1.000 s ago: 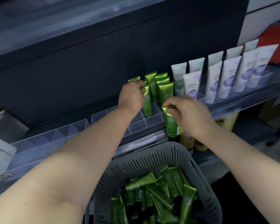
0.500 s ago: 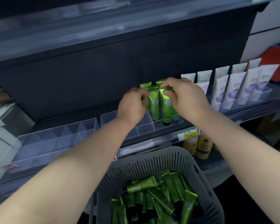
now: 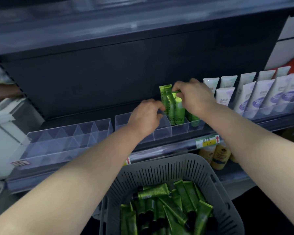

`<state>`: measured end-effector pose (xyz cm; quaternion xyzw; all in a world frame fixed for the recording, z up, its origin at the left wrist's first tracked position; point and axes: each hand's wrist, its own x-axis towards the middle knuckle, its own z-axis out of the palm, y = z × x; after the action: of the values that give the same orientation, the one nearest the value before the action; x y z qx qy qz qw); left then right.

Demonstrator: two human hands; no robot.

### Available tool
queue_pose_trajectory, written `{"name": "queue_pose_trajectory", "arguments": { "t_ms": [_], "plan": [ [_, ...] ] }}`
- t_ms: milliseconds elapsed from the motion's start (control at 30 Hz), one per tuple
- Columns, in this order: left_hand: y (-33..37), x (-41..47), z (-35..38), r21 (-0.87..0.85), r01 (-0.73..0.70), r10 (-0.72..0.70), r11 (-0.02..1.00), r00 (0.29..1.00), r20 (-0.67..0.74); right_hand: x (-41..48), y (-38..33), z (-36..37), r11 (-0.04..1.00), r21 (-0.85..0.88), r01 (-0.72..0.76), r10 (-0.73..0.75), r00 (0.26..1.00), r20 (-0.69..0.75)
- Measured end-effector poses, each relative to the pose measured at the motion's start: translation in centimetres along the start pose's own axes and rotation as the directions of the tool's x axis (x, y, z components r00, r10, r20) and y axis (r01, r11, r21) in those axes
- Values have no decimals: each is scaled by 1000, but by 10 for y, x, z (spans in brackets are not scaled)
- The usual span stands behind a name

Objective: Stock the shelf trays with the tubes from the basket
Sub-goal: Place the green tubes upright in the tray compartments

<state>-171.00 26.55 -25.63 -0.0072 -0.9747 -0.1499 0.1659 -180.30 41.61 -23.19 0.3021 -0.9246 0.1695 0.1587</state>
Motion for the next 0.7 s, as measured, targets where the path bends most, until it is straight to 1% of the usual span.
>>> {"name": "queue_pose_trajectory", "arguments": {
  "t_ms": [100, 267, 333, 433, 600, 700],
  "plan": [
    [1, -1, 3, -21, -7, 7, 1000, 1000, -3, 0, 2, 9, 1000, -24, 11, -10, 998, 60],
    [0, -3, 7, -27, -5, 5, 1000, 1000, 1, -5, 3, 13, 999, -39, 25, -23, 998, 62],
    [-2, -5, 8, -22, -3, 3, 1000, 1000, 1, -5, 3, 13, 998, -23, 51, -50, 998, 28],
    [-3, -10, 9, -33, -7, 7, 999, 1000, 0, -11, 2, 13, 993, -22, 117, -118, 991, -59],
    [0, -28, 18, -78, -24, 22, 997, 999, -32, -42, -6, 19, 971, -12, 238, -233, 938, -259],
    [0, -50, 32, -103, -30, 27, 994, 999, -27, -75, -5, 37, 960, 4, 279, -270, 930, -249]
  ]
}}
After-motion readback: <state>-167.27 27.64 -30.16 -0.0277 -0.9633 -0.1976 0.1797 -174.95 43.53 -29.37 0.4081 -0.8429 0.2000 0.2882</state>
